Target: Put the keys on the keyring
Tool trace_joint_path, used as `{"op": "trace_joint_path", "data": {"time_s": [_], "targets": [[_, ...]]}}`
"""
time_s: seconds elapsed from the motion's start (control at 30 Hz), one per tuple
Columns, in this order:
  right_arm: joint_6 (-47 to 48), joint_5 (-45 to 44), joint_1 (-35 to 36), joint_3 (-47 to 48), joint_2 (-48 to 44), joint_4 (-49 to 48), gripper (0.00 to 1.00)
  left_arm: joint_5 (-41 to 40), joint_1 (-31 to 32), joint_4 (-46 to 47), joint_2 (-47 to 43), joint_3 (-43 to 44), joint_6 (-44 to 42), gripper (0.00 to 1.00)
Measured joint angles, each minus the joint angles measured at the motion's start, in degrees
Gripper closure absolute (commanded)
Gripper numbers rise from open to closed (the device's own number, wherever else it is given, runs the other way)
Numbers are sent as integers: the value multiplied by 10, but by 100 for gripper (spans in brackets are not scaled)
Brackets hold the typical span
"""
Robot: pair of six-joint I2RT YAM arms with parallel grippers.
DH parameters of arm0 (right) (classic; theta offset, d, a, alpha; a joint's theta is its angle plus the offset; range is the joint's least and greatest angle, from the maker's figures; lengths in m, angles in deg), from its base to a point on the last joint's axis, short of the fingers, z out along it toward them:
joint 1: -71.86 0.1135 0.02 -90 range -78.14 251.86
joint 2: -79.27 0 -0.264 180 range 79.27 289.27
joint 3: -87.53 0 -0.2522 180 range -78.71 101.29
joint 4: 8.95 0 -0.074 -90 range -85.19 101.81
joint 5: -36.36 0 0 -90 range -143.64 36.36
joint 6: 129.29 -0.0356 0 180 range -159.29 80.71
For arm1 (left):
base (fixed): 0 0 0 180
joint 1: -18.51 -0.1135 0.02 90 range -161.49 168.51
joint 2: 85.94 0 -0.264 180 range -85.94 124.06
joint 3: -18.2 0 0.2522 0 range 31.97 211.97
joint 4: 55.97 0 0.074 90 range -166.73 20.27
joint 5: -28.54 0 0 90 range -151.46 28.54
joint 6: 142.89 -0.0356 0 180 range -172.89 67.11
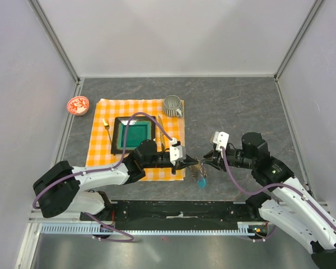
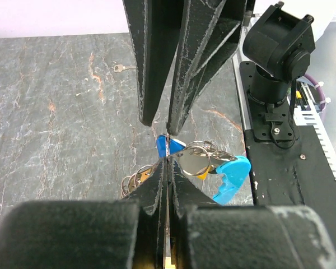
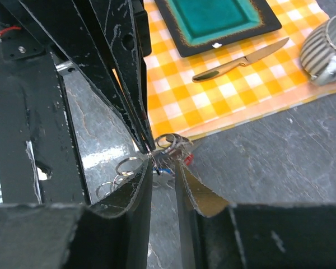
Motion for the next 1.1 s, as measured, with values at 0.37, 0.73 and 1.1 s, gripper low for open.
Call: {"op": "trace_joint_path", "data": {"time_s": [0.37, 0.73, 1.1], "targets": [[50, -44, 0, 19, -10, 74, 70, 0, 1, 2, 0, 0, 0, 98], [69, -22, 0, 20, -5, 84, 71, 1, 1, 2, 0, 0, 0, 98], [71, 13, 0, 21, 0, 84, 69, 1, 1, 0, 0, 0, 0, 98]]}}
